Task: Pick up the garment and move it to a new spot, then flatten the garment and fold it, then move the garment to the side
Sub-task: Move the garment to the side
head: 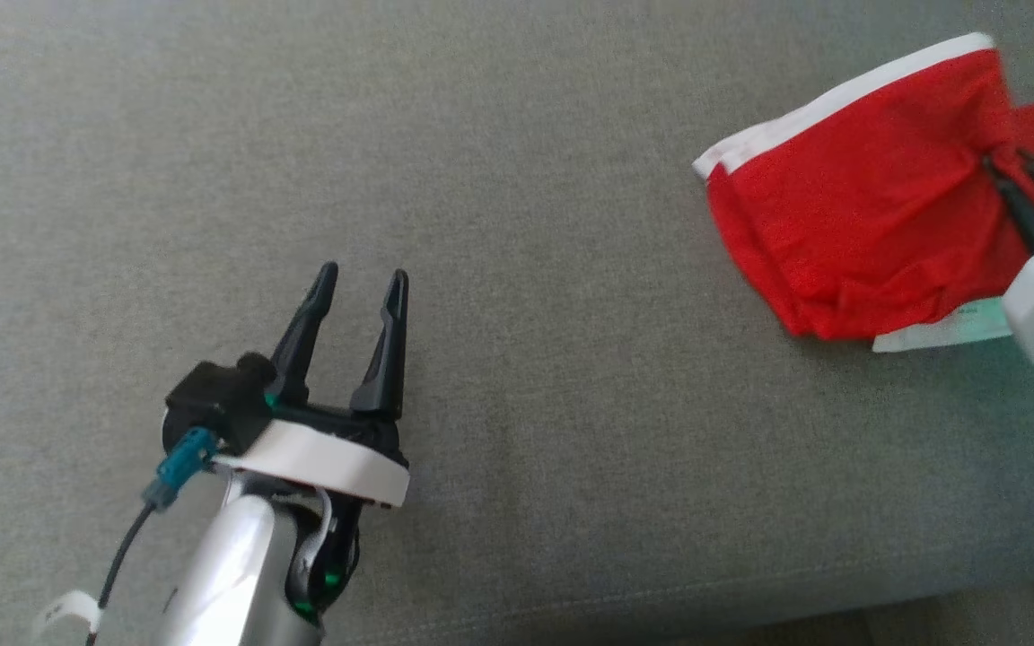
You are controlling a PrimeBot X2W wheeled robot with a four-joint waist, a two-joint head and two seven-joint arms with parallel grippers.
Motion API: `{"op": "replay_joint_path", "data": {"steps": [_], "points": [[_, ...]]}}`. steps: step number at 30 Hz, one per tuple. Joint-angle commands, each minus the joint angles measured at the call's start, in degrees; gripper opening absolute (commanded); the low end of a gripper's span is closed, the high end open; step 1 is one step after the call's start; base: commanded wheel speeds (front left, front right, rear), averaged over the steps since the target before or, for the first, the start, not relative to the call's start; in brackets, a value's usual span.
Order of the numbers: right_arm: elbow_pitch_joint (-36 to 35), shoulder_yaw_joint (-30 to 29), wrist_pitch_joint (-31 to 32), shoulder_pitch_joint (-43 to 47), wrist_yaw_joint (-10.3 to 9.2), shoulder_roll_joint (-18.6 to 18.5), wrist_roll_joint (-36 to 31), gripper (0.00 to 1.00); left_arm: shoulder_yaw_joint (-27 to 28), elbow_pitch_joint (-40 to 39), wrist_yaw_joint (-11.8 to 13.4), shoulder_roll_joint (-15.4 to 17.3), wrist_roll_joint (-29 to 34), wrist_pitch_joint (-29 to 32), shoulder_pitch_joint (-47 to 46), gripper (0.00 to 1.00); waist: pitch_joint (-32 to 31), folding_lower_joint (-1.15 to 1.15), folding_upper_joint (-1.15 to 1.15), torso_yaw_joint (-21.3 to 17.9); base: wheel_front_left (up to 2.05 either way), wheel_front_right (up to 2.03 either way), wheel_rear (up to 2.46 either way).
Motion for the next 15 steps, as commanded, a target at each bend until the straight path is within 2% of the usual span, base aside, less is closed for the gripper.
{"op": "replay_joint_path", "data": {"steps": [1, 7, 15], "points": [[-1.7, -0.9, 0.5, -1.1, 0.20, -2.3, 0.3, 0.00, 2.0, -1.9, -0.2, 0.1, 0.5, -0.7, -2.2, 1.00, 1.8, -0.01, 0.00, -0.8, 0.00, 0.00, 0.00], [-2.2, -6.7, 4.6, -0.3, 0.20, -1.6, -1.7, 0.00, 3.8, -1.4, -1.3, 0.1, 1.4, -0.7, -3.5, 1.00, 4.0, -0.01, 0.00, -0.5, 0.00, 0.00, 0.00], [-3.3, -15.8, 11.0, 3.6, 0.20, 1.4, -6.6, 0.00, 5.3, -1.0, -2.1, 0.1, 1.6, -0.7, -3.5, 1.00, 4.4, -0.01, 0.00, -0.3, 0.00, 0.00, 0.00]]}}
